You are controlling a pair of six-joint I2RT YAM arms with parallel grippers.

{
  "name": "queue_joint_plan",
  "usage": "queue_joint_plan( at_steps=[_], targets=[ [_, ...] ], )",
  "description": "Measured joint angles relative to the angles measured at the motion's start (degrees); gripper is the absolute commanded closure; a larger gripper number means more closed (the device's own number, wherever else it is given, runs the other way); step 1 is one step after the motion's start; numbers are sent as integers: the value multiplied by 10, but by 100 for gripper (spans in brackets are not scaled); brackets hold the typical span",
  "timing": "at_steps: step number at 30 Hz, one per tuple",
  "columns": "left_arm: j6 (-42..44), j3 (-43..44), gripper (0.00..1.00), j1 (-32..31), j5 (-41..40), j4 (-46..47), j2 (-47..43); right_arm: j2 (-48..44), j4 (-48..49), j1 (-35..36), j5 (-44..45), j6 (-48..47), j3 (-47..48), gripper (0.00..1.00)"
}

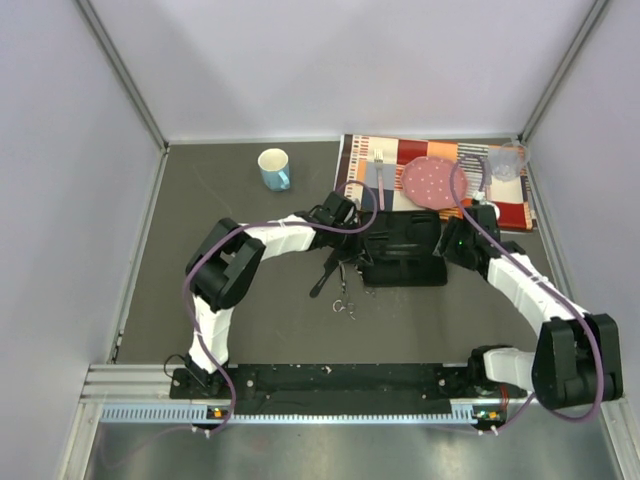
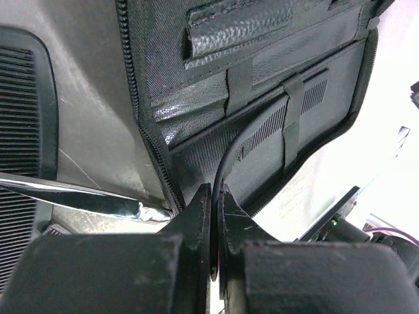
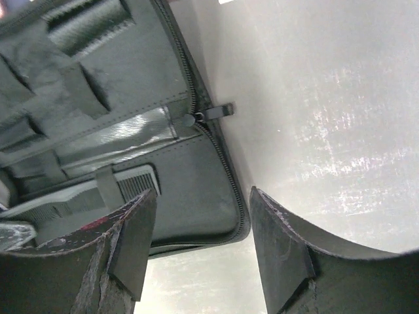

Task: Sort the hair-cutting tools
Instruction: Place the comb in the hairdressing tool bag.

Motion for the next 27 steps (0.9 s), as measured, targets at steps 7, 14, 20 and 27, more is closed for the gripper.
queue_joint_plan(
  at_steps=[7,14,20,27],
  targets=[
    [-1,7,100,0,15,10,17,88,-12,0,-7,-6,2,53],
    [-11,10,100,1,41,36,35,121,-5,-1,-11,3,2,73],
    [-17,13,99,1,52,44,40,123,-3,-3,-9,10,2,74],
    [-18,26,84,-1,54,39,47,124,-3,-4,-8,15,2,74]
  ],
)
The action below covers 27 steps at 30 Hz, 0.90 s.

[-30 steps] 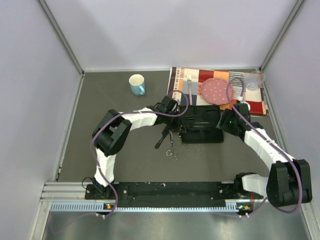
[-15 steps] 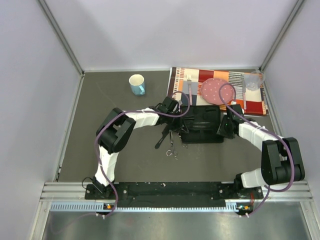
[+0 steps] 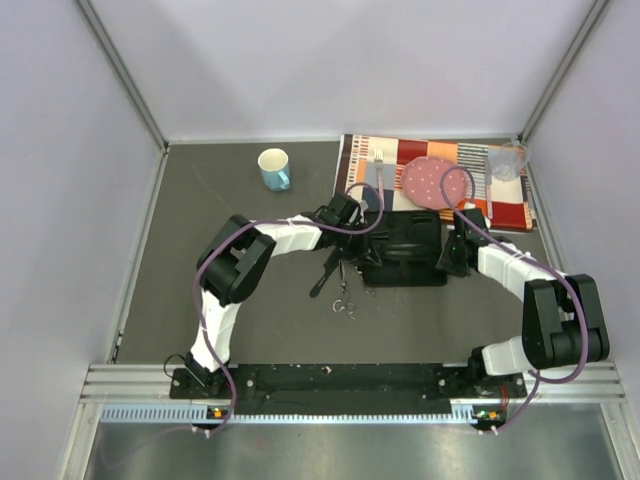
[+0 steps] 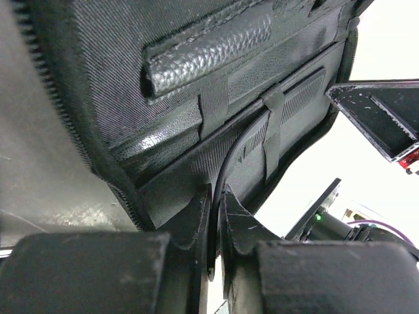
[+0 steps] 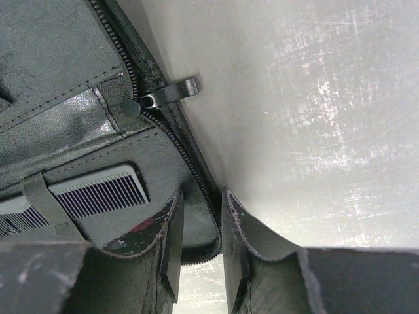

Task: Sort the hair-cutting tools
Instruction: Place the comb in the hairdressing tool bag.

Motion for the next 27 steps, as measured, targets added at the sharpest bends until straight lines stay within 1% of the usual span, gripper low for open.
queue_joint_plan(
  at_steps=[1,3,4,6,8,18,22,24,25,27],
  targets=[
    [0,2,69,-1,0,0,3,0,0,0,0,0,0,74],
    [-3,2,55,-1,3,3,6,0,0,0,1,1,0,73],
    [-2,3,42,-2,4,4,6,0,0,0,1,1,0,73],
    [-4,3,36,-4,7,13,3,0,0,0,1,2,0,73],
    [-4,3,32,-7,2,19,-6,0,0,0,1,4,0,73],
    [26,-7,28,-13,-62,-13,-37,5,17,0,-11,13,0,73],
    [38,-10,27,-11,-87,-33,-48,6,17,0,-11,14,0,77],
    [45,-10,31,-11,-99,-43,-53,6,18,0,-10,14,0,78],
    [48,-11,37,-10,-105,-47,-55,6,18,0,-10,14,0,79],
    [53,-13,46,-10,-115,-53,-58,6,18,0,-10,14,0,79]
  ],
)
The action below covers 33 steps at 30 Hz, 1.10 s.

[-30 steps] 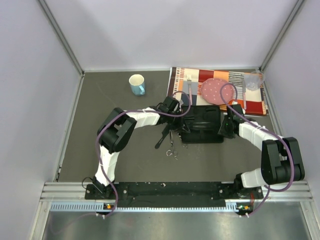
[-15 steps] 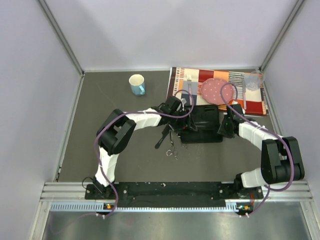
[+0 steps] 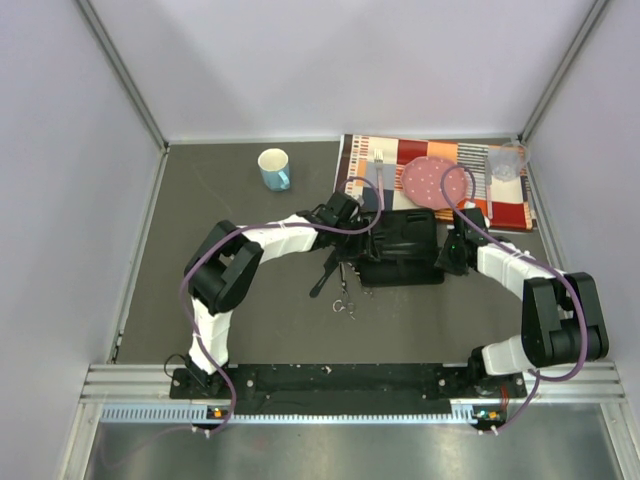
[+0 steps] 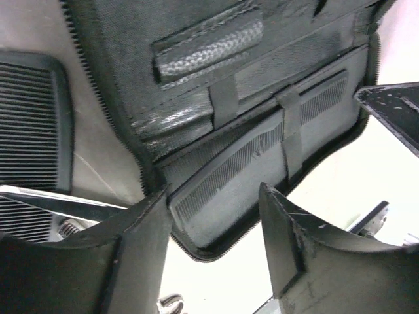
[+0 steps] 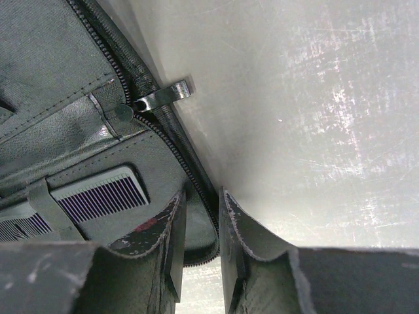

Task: Sort the hair-cutting tools
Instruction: Place the comb in the hairdressing tool bag.

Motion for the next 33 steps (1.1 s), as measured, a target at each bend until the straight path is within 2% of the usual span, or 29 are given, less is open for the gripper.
queue_joint_plan(
  at_steps=[1,4,5,9,26,31,33],
  targets=[
    [3,0,53,0,-3,-3,0,0,0,0,0,0,0,80],
    [8,-2,61,2,-11,-12,0,0,0,0,0,0,0,80],
    [9,-2,67,2,-11,-14,1,0,0,0,0,0,0,80],
    [10,-2,73,5,-11,-22,3,0,1,0,0,0,0,81],
    [8,28,74,3,10,-35,28,0,1,0,1,0,0,81],
    [7,36,72,1,16,-35,36,1,1,0,1,0,0,81],
    [6,40,67,1,20,-35,39,0,1,0,2,0,0,81]
  ],
)
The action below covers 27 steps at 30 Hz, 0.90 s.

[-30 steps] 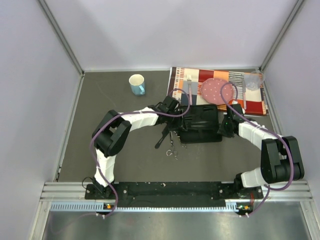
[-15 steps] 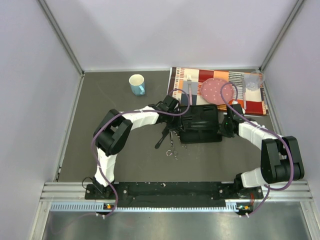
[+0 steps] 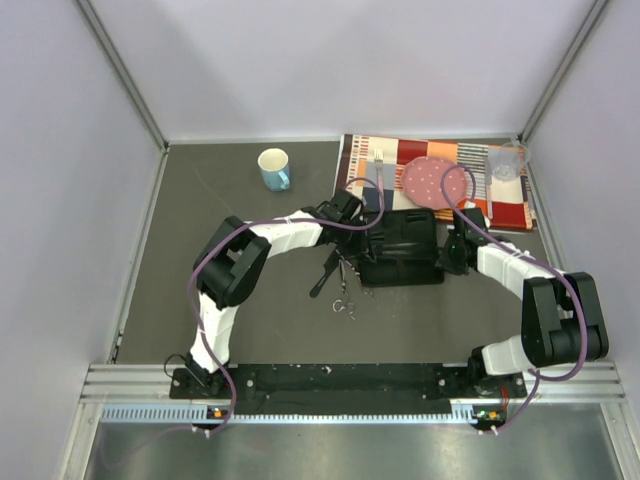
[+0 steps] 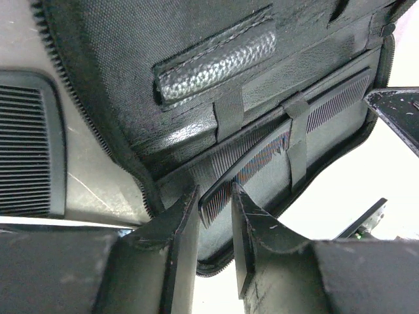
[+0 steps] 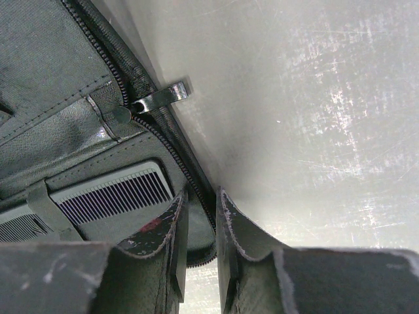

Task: Sort the hair-cutting tools
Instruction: Place the comb in the hairdressing tool bag.

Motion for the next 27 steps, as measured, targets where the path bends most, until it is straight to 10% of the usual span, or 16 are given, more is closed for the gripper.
queue_joint_plan(
  at_steps=[9,27],
  targets=[
    [-5,12,37,-8,5,2,2,0,0,0,1,3,0,79],
    [67,-39,25,-3,-139,-121,-88,-45,-5,2,-2,31,-9,62]
  ],
)
